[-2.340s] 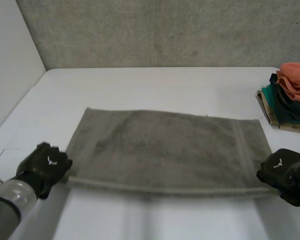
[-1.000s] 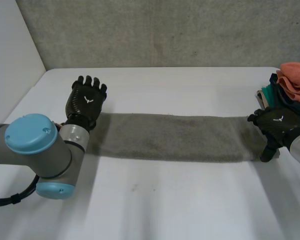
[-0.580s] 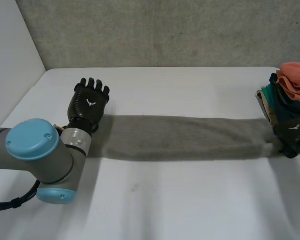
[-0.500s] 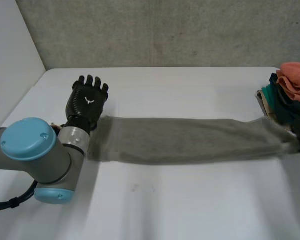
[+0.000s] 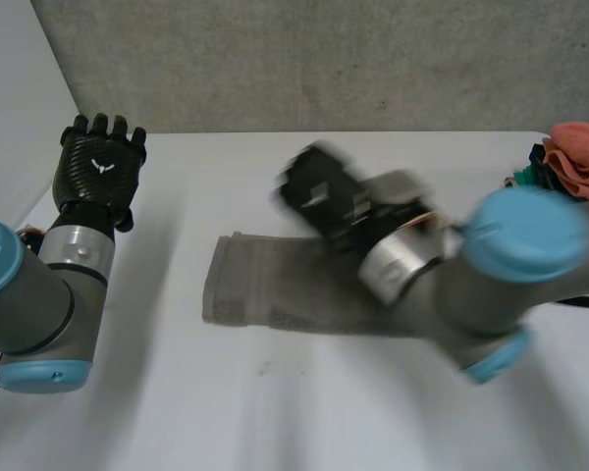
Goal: Fold the laundry.
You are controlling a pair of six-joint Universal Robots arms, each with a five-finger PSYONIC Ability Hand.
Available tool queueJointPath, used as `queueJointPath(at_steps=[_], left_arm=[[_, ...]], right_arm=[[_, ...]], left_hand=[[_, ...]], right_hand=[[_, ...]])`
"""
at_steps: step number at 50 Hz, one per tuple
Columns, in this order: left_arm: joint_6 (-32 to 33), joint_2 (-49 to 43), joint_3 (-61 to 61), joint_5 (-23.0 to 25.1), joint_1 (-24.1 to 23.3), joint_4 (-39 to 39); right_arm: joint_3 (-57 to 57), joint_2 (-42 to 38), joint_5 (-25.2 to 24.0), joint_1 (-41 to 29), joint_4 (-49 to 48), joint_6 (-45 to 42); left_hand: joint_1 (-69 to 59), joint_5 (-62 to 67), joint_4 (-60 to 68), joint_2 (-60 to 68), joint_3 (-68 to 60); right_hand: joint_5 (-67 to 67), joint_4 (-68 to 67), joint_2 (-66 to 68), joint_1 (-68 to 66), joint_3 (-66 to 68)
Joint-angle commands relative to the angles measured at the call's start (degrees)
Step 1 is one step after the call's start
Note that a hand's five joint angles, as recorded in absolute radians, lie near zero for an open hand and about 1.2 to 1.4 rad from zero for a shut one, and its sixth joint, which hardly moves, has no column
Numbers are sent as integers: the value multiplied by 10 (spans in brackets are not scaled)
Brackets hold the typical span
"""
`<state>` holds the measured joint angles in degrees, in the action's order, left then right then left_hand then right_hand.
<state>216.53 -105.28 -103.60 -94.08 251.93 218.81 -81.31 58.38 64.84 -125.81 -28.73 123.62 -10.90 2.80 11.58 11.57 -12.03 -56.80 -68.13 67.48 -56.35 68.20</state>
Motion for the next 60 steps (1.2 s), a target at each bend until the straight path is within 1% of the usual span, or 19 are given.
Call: queueJointPath(at_steps=[1, 2, 3, 7, 10, 13, 17, 20, 24, 27, 33, 38, 41, 43, 46, 49, 52, 55, 60], left_arm=[[-15, -4, -24, 4, 1, -1], [-15, -5, -25, 5, -2, -1], [-15, -5, -25, 5, -2, -1], [-15, -6, -21, 7, -4, 0], [-14, -6, -10, 9, -6, 1], [-15, -6, 7, 11, -20, 2], [-16, -15, 29, 13, -61, 2], [-18, -34, 44, 13, -80, -1], [-18, -72, 72, 13, -113, -1], [-18, -98, 89, 12, -130, -1], [-18, -112, 96, 10, -149, -1], [-18, -114, 94, 10, -159, -1], [-18, -113, 91, 10, -159, -1], [-18, -112, 89, 9, -159, -1], [-18, -109, 87, 9, -159, -1], [-18, -104, 85, 9, -159, -1], [-18, -100, 81, 8, -158, -1], [-18, -90, 75, 7, -155, -1], [-19, -81, 63, 7, -149, -1]], right_arm=[[78, -156, -26, -77, 0, 5], [78, -156, -23, -77, 1, 7], [76, -154, -20, -75, 1, 8], [64, -132, 12, -67, 1, 50], [46, -93, 49, -43, 2, 156], [1, -1, 92, -21, 8, 290], [-44, 68, 114, 12, 49, 394], [-67, 76, 114, 52, 108, 415], [-90, 75, 111, 94, 179, 405], [-103, 69, 111, 111, 197, 394], [-112, 30, 106, 130, 192, 381], [-108, -2, 106, 132, 187, 370], [-109, -14, 106, 134, 178, 364], [-113, -10, 107, 142, 173, 362], [-134, -2, 110, 167, 167, 356], [-154, 35, 112, 180, 170, 337], [-190, 123, 114, 219, 177, 279], [-203, 153, 115, 253, 190, 208], [-198, 165, 106, 260, 192, 93]], left_hand=[[9, -28, -16, -16, 20], [9, -28, -16, -16, 20], [9, -28, -16, -16, 20], [9, -28, -16, -16, 20], [9, -28, -16, -16, 20], [7, -26, -14, -14, 18], [-7, -12, 0, 0, 5], [-7, -12, 0, 0, 5], [-8, -11, 1, 2, 3], [-8, -11, 1, 2, 3], [-8, -11, 1, 2, 3], [-8, -11, 1, 2, 3], [-8, -11, 1, 2, 3], [-8, -11, 1, 2, 3], [-8, -11, 1, 2, 3], [-7, -12, 0, 0, 5], [-5, -14, -2, -2, 6], [-5, -14, -2, -2, 6], [-5, -14, -2, -2, 6]], right_hand=[[387, 401, -394, 283, -401], [524, 537, -531, 419, -538], [568, 581, -575, 464, -582], [568, 581, -575, 464, -582], [568, 581, -575, 464, -582], [568, 581, -575, 464, -582], [568, 581, -575, 464, -582], [568, 581, -575, 464, -582], [568, 581, -575, 464, -582], [568, 581, -575, 464, -582], [404, 418, -411, 300, -418], [337, 350, -344, 232, -351], [141, 154, -148, 36, -155], [-131, -117, 124, -235, 117], [-132, -119, 125, -236, 118], [-132, -119, 125, -236, 118], [-132, -119, 125, -236, 118], [-132, -119, 125, -236, 118], [-132, -119, 125, -236, 118]])
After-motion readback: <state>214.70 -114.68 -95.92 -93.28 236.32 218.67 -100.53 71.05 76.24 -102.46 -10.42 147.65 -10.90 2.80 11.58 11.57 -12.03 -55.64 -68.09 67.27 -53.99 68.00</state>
